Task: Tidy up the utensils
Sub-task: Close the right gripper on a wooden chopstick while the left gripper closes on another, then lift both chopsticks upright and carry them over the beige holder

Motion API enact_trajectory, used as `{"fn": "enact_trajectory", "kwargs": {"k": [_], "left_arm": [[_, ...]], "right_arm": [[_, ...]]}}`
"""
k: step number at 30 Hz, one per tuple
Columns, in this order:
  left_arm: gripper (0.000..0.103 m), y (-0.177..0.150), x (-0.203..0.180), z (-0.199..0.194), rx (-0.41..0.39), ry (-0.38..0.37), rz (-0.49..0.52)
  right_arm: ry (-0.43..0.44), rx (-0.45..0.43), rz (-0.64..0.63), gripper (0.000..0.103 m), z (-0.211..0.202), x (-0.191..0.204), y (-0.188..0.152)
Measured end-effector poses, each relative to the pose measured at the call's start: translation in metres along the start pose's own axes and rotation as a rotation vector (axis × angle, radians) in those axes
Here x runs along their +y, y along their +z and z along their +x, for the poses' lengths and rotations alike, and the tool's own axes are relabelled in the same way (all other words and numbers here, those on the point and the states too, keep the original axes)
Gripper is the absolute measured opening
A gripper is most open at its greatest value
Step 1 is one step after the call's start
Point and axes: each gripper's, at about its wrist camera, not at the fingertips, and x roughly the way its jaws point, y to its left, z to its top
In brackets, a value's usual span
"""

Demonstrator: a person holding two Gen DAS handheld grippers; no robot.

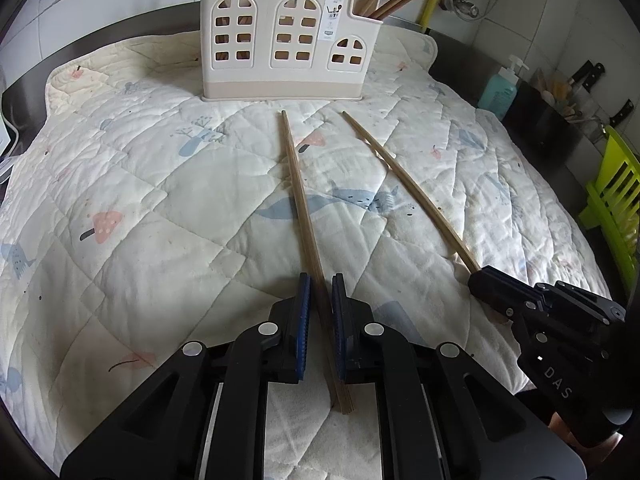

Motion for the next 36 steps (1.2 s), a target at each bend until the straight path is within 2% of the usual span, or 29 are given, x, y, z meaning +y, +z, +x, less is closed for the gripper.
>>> {"fn": "enact_trajectory", "kwargs": {"k": [5,17,21,24,26,29,31,36], "left_arm": [[0.006,0.004,0.007,-0.009,-0.022,-0.007,-0.016],[0.005,0.031,0.021,-0.054,-0.201,-0.006,-0.015],[0.003,0.043,0.024,-0.062,-0.222,-0.018,-0.002],[0.004,0.044,0.028,-0.062,-0.186,-0.083,-0.015],[0.004,0.038,0.025,-0.058,-0.154,-0.073,0.010],[0.012,0.027,0.023,-0.048,-0.102,-0.068,0.037],[0.022,0.019,0.023,-0.040,-0.071,-0.061,0.041],[0.022,0.004,0.024,-0.024,-0.018,-0.047,0.054]], "right_arm": [[-0.012,-0.041,-0.015,0.007,-0.015,0.001,0.007],[-0.020,-0.207,-0.078,0.007,-0.063,0.010,0.048],[-0.021,-0.245,-0.101,0.007,-0.072,0.013,0.065],[-0.022,-0.262,-0.114,0.007,-0.077,0.015,0.070],[-0.020,-0.263,-0.112,0.007,-0.078,0.015,0.069],[-0.017,-0.257,-0.105,0.007,-0.076,0.015,0.067],[-0.013,-0.259,-0.100,0.007,-0.077,0.015,0.066],[-0.012,-0.274,-0.104,0.007,-0.080,0.016,0.068]]}}
